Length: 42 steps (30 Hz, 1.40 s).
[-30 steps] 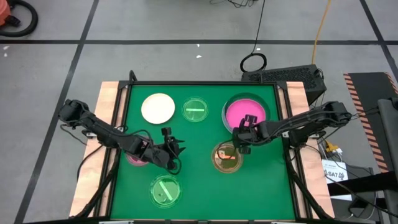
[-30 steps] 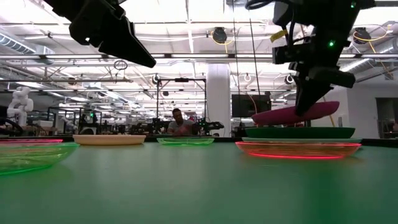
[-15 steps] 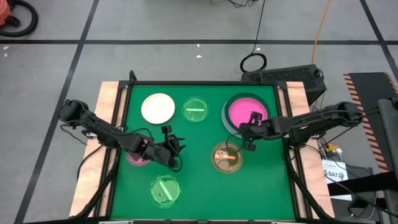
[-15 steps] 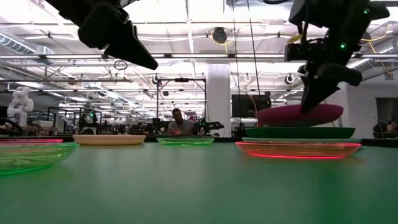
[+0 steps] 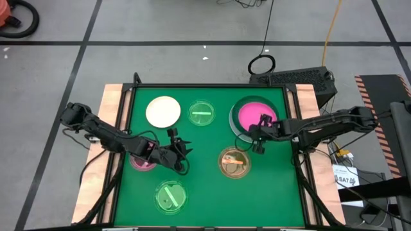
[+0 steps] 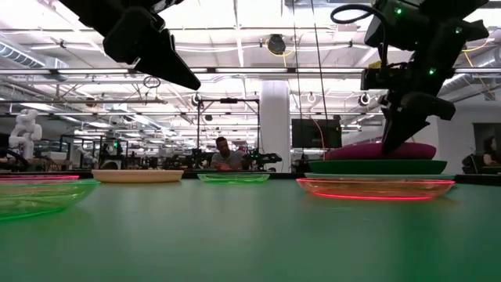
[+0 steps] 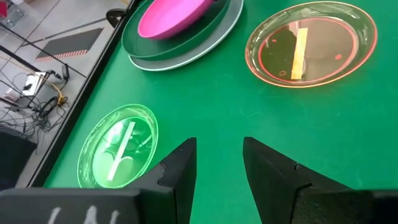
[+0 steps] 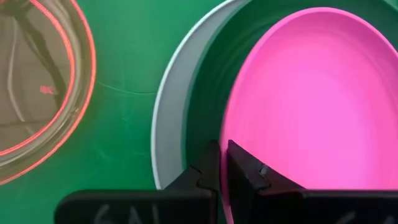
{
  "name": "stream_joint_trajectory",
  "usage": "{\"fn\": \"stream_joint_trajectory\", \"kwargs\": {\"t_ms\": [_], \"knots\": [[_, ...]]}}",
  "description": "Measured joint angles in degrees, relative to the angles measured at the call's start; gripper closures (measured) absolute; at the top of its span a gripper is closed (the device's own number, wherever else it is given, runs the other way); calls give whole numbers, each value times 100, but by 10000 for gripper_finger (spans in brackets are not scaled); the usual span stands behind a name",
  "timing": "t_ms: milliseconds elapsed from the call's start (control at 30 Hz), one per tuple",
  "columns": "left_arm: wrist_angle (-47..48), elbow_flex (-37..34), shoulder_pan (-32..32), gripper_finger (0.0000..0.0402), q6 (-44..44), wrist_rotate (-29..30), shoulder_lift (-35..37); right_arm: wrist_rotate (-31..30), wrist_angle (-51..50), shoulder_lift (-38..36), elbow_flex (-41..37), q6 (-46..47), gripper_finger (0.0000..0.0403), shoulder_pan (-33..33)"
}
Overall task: Stack plastic plates
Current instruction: Stack the pink plate on the green plate
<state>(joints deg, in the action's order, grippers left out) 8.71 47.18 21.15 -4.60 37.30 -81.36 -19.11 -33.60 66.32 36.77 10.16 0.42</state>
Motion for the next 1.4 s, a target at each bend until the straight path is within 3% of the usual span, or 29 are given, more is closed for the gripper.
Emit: {"fn": "stream_joint_trajectory", "kwargs": {"t_ms": [867, 1400], "knots": [[0, 0, -2, 263, -193, -280, 0, 114, 556, 0, 0, -372, 395, -164], [0, 0, -2, 263, -175, -282, 0, 94, 297, 51, 0, -200, 394, -341]]}}
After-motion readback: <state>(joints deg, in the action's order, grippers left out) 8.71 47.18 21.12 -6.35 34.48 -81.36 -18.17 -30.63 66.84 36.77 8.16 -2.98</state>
